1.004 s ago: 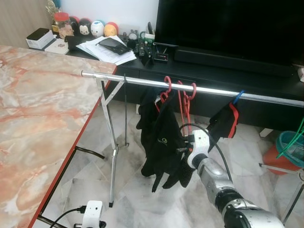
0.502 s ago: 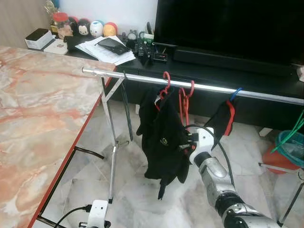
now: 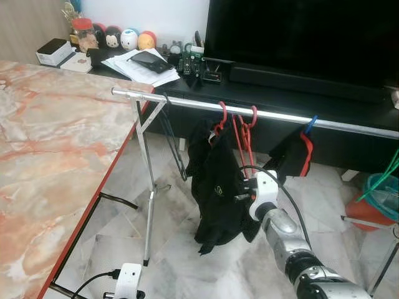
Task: Hang hanger
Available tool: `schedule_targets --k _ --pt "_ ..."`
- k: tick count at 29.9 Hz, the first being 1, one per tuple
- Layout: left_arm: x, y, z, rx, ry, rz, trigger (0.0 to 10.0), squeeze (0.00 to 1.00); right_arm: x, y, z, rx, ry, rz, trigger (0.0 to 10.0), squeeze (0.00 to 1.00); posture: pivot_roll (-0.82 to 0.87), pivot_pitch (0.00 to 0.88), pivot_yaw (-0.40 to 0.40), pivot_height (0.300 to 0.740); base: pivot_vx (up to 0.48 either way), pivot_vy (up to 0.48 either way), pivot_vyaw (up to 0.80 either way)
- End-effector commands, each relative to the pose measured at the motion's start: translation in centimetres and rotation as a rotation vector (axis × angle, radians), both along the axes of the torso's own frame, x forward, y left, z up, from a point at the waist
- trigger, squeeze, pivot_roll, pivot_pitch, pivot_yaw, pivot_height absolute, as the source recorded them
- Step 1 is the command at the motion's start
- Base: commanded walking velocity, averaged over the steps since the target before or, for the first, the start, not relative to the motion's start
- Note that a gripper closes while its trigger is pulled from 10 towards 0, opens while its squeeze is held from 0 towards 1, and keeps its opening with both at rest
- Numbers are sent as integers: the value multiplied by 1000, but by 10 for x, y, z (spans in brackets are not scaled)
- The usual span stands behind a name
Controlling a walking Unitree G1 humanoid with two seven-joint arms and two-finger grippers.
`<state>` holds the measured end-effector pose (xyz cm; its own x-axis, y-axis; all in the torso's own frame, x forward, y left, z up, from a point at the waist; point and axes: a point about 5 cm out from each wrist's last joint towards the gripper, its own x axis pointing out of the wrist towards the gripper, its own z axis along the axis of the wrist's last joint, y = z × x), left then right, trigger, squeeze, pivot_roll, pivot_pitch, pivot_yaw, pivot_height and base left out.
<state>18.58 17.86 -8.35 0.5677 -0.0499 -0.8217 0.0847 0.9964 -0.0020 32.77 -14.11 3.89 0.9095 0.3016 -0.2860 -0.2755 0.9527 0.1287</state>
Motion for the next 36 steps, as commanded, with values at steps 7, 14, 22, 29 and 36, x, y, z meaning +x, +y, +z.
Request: schedule_targets --k 7,14,22,29,36 --pt "-11 1 -5 5 36 -8 10000 0 -10 -4 -17 0 125 15 10000 1000 39 64 -75 740 0 0 0" --pt "-9 -4 -5 4 35 -9 10000 0 -1 -4 -4 34 57 19 10000 1000 37 64 -73 740 0 0 0" --pt "-7 -7 -5 -1 31 -10 10000 0 7 -5 15 99 -82 17 10000 0 33 67 -74 740 0 0 0" --pt "-7 -8 -4 -4 27 -5 10000 0 4 -10 19 128 -135 8 10000 0 30 70 -75 740 0 0 0" --pt "-5 -12 -4 1 30 -22 10000 0 2 -13 19 144 -158 -15 10000 0 29 68 -76 740 0 0 0"
